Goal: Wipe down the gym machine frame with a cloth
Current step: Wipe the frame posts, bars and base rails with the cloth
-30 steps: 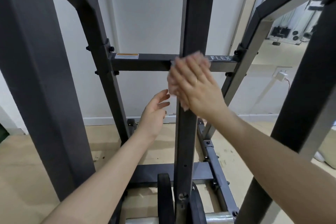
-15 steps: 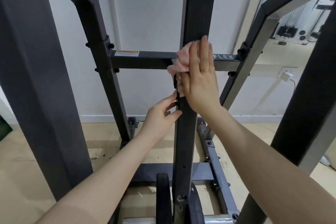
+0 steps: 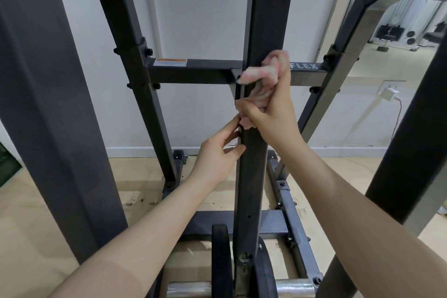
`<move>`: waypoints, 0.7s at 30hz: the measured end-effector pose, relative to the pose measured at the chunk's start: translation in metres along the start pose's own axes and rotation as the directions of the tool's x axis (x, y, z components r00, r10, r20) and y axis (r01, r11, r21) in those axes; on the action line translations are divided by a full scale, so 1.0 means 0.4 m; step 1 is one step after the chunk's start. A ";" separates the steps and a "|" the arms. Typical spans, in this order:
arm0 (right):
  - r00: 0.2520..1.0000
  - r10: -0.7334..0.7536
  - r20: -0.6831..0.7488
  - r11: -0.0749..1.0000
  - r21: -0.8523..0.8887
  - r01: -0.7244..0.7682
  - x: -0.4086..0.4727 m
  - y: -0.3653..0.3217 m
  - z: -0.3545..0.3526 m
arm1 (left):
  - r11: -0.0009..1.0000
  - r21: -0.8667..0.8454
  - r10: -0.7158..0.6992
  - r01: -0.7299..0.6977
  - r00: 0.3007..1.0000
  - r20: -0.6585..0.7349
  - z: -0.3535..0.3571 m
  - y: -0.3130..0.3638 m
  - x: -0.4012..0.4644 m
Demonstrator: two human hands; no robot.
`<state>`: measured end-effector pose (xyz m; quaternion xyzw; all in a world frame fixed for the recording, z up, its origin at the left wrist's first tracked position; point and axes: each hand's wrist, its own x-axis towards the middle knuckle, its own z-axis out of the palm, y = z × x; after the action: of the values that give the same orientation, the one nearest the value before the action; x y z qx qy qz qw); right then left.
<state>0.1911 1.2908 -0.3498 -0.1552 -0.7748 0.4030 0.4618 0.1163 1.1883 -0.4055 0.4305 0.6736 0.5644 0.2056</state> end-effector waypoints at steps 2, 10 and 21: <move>0.994 0.084 0.064 0.996 0.020 -0.086 -0.060 0.040 -0.004 | 1.000 -0.011 0.001 -0.001 1.000 -0.001 0.000 -0.007 0.001; 0.977 0.201 0.067 0.969 0.131 -0.209 -0.001 0.003 -0.015 | 1.000 -0.007 -0.011 0.011 1.000 -0.016 0.006 0.007 -0.009; 0.855 0.504 0.119 0.813 -0.400 -0.424 -0.109 0.119 -0.148 | 0.999 -0.025 -0.029 0.029 0.999 -0.017 0.008 0.031 -0.024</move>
<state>0.2576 1.3223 -0.3973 -0.3767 -0.8192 0.3701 0.2238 0.1285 1.1821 -0.3968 0.4132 0.6744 0.5734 0.2134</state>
